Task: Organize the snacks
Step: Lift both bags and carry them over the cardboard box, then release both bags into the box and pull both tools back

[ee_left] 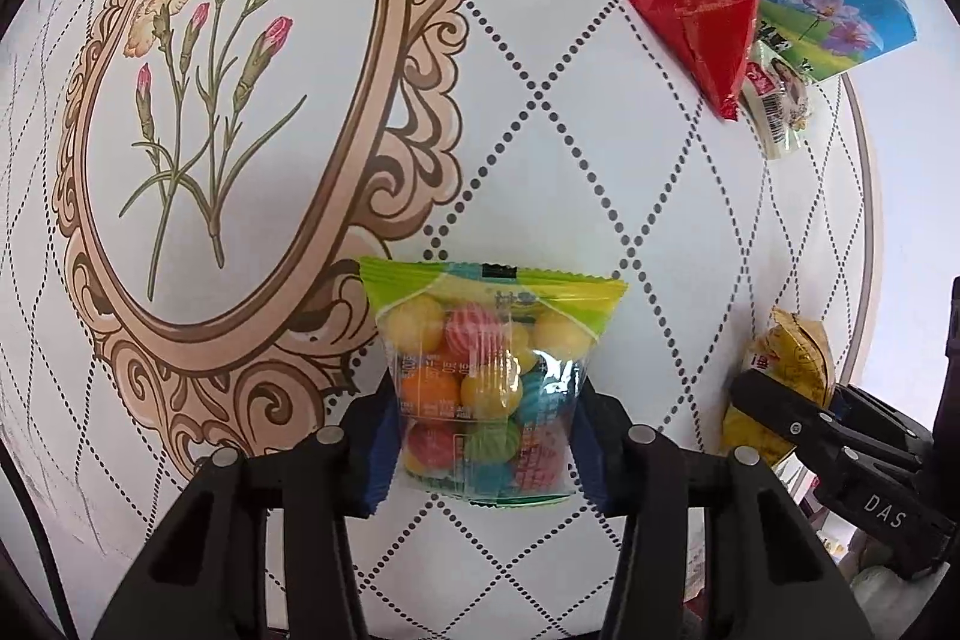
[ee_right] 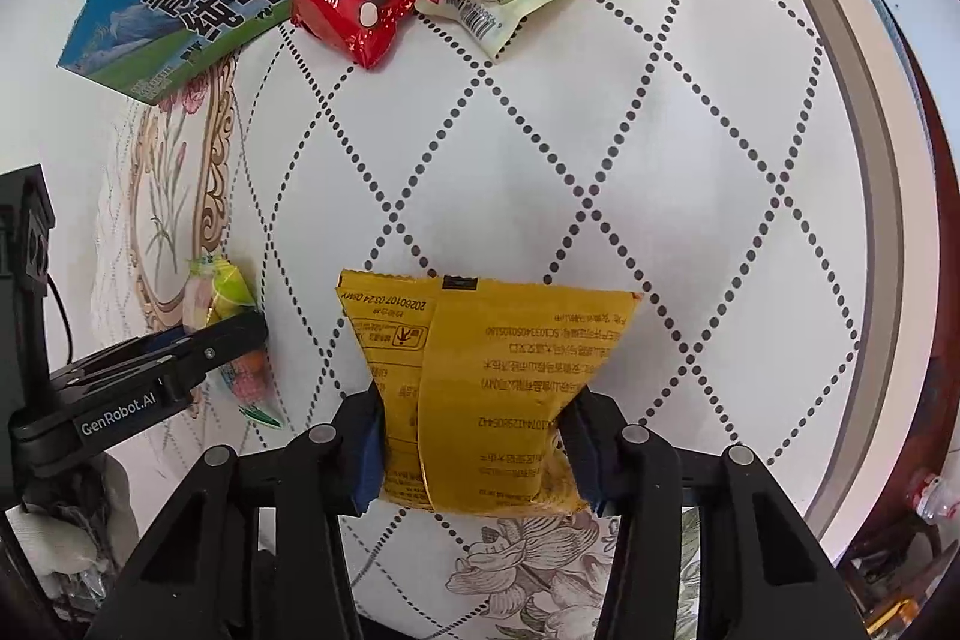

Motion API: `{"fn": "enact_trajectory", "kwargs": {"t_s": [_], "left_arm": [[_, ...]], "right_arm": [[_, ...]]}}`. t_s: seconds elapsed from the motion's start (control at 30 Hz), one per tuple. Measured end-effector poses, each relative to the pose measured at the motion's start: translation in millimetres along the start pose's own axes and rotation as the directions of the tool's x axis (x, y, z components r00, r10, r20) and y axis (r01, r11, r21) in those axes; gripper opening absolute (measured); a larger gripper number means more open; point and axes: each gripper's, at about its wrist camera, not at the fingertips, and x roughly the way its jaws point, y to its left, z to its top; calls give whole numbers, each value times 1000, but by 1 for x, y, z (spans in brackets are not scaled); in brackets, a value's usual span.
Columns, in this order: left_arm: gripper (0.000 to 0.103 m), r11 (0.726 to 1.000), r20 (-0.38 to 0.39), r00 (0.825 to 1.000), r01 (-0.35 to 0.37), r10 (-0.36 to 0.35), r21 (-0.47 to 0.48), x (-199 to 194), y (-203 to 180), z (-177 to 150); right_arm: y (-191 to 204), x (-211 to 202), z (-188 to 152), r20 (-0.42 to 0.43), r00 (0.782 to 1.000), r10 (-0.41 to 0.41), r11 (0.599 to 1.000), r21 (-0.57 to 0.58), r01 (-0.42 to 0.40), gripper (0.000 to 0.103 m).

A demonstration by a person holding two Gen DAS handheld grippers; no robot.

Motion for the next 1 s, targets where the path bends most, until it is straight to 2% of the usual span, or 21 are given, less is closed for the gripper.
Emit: {"fn": "enact_trajectory", "kwargs": {"t_s": [0.2,0.37,0.5,0.63,0.8,0.9,1.0], "left_arm": [[46,997,60,997,45,-49,58,-44,-24,7],[46,991,111,987,103,-112,82,-87,-41,24],[46,984,154,975,144,-160,108,-125,-49,46],[46,977,182,965,167,-190,136,-155,-52,82],[46,979,203,971,92,-129,181,-168,-53,152],[46,981,173,981,50,-83,188,-161,-55,201],[46,983,113,992,34,-55,182,-145,-57,248]], "right_arm": [[1,-21,1,11,996,85,996,8,-85,50],[5,-54,10,61,987,150,989,5,-151,50],[5,-93,25,128,970,208,978,-4,-209,50],[8,-140,48,214,944,249,968,-27,-249,50],[24,-183,104,309,927,211,977,-74,-198,50],[33,-192,145,334,931,149,988,-90,-126,50],[48,-181,184,336,938,89,994,-89,-63,50]]}}
